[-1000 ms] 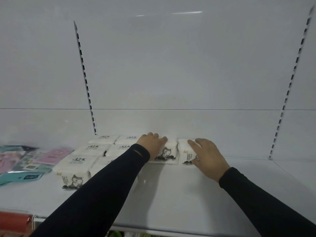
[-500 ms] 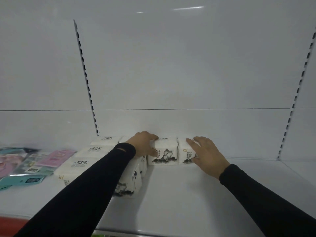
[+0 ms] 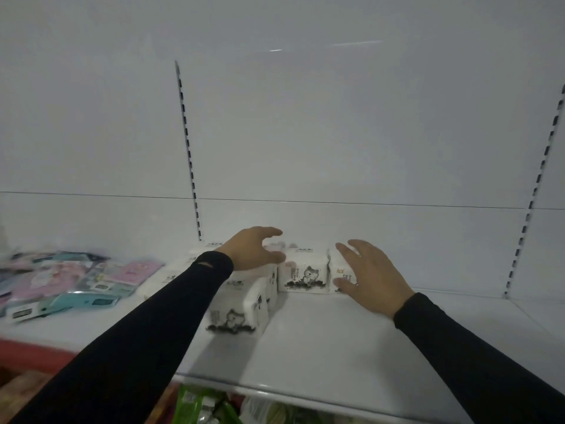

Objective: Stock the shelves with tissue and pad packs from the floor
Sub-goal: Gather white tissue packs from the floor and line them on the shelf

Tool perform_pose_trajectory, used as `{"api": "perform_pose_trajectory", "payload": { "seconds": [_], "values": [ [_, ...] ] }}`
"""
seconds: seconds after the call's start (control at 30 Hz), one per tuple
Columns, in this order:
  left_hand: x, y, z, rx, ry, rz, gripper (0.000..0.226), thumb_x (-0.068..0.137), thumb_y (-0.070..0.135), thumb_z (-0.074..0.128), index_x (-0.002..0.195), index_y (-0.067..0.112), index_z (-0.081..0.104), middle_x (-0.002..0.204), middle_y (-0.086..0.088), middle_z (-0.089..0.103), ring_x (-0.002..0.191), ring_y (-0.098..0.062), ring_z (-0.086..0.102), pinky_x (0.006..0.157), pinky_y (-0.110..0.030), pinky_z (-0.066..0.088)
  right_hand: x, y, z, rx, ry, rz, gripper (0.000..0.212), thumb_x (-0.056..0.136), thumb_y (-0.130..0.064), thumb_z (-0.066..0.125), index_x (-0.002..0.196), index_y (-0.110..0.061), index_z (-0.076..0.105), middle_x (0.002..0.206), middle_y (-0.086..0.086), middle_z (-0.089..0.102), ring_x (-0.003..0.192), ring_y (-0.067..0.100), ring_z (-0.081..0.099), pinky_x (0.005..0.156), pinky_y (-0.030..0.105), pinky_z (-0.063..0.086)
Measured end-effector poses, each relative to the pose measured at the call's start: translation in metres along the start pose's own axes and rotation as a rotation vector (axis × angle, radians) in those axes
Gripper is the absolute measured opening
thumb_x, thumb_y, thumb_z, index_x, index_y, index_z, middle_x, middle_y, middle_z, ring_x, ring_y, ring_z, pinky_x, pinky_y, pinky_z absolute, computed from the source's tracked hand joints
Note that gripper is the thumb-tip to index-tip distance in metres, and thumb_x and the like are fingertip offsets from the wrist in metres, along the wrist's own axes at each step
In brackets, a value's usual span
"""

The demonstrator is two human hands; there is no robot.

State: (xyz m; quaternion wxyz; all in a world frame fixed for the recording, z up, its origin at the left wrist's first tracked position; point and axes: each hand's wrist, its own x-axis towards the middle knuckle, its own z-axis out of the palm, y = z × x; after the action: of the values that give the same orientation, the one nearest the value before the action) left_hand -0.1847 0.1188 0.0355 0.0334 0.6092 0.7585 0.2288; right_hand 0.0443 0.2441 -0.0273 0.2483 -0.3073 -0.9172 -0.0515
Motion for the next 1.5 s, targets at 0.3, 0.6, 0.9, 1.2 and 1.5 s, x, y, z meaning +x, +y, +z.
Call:
{"api": "perform_pose_trajectory", "payload": {
  "seconds": [0.3, 0.6, 0.9, 1.2, 1.5],
  "values": [
    [-0.193, -0.044, -0.049, 0.228, 0.33, -0.18, 0.052, 0.091, 0.052, 0.053, 0.136, 0.028, 0.048, 0.139, 0.009, 0.049, 0.126, -0.009, 0.044, 0.098, -0.02, 0.031, -0.012, -0.116, -0.03, 0.331, 0.128, -0.327, 0.064, 0.092, -0.052, 0.047, 0.147, -0.022, 0.034, 0.152, 0.001, 0.03, 0.14, 0.018, 0.025, 0.113, 0.032, 0.021],
    [-0.483, -0.133, -0.031, 0.339, 0.435, -0.771, 0.053, 0.093, 0.054, 0.047, 0.138, 0.028, 0.045, 0.14, 0.004, 0.048, 0.129, -0.014, 0.04, 0.103, -0.03, 0.033, -0.074, -0.342, 0.033, 0.492, -0.102, -0.716, 0.064, 0.09, -0.052, 0.045, 0.141, -0.013, 0.043, 0.143, 0.012, 0.043, 0.131, 0.027, 0.038, 0.11, 0.037, 0.027],
    [-0.725, -0.243, 0.034, 0.146, 0.38, -1.217, 0.059, 0.094, 0.056, 0.042, 0.142, 0.022, 0.041, 0.141, -0.001, 0.045, 0.128, -0.019, 0.041, 0.102, -0.033, 0.037, -0.185, -0.577, 0.158, 0.523, -0.561, -0.951, 0.062, 0.094, -0.055, 0.04, 0.147, -0.025, 0.031, 0.152, -0.002, 0.032, 0.138, 0.013, 0.028, 0.108, 0.024, 0.019],
    [-0.83, -0.339, 0.119, 0.025, 0.283, -1.5, 0.054, 0.092, 0.046, 0.054, 0.136, 0.015, 0.049, 0.134, -0.007, 0.054, 0.124, -0.024, 0.047, 0.1, -0.036, 0.038, -0.255, -0.719, 0.307, 0.42, -0.907, -1.171, 0.058, 0.097, -0.05, 0.04, 0.147, -0.024, 0.03, 0.152, -0.002, 0.031, 0.139, 0.015, 0.029, 0.11, 0.025, 0.023],
    [-0.888, -0.518, 0.403, -0.108, 0.044, -1.572, 0.056, 0.083, 0.047, 0.059, 0.125, 0.009, 0.06, 0.121, -0.015, 0.061, 0.108, -0.035, 0.057, 0.089, -0.042, 0.047, -0.395, -0.785, 0.636, 0.268, -1.203, -1.341, 0.054, 0.098, -0.044, 0.04, 0.146, -0.019, 0.031, 0.15, 0.003, 0.032, 0.132, 0.023, 0.037, 0.105, 0.036, 0.038]
  ]
}}
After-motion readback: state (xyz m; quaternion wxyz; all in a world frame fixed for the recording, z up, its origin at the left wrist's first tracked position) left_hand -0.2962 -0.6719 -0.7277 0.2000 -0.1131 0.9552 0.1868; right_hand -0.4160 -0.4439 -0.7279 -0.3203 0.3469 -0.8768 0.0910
